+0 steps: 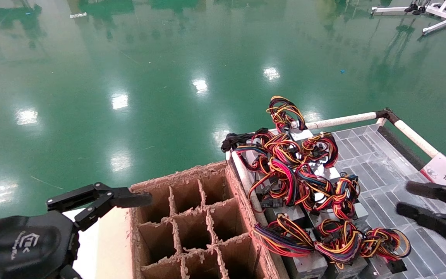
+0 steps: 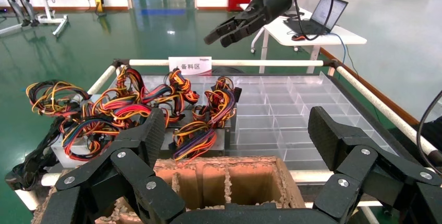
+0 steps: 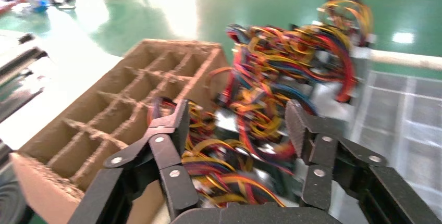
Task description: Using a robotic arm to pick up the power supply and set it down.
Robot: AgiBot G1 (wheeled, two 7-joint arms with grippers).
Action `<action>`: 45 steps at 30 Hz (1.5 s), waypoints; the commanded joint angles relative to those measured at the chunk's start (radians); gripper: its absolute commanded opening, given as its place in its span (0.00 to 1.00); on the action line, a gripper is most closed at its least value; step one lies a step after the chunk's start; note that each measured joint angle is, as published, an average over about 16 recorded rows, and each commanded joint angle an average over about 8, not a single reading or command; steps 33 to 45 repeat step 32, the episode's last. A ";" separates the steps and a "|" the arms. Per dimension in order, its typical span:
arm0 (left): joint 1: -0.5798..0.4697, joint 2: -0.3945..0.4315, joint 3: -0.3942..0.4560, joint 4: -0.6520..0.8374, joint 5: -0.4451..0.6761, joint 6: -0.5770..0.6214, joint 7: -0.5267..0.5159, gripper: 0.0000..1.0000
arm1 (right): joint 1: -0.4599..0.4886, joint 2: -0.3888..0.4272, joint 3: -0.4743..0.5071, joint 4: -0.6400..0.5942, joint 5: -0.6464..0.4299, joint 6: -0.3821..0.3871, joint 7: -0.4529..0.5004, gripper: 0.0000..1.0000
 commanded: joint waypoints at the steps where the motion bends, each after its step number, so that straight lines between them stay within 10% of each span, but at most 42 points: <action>1: 0.000 0.000 0.000 0.000 0.000 0.000 0.000 1.00 | -0.014 -0.010 0.032 0.031 -0.016 0.003 0.010 1.00; 29: 0.000 0.000 0.000 0.000 0.000 0.000 0.000 1.00 | -0.209 -0.156 0.486 0.466 -0.239 0.043 0.145 1.00; 45: 0.000 0.000 0.000 0.000 0.000 0.000 0.000 1.00 | -0.219 -0.163 0.510 0.489 -0.251 0.045 0.153 1.00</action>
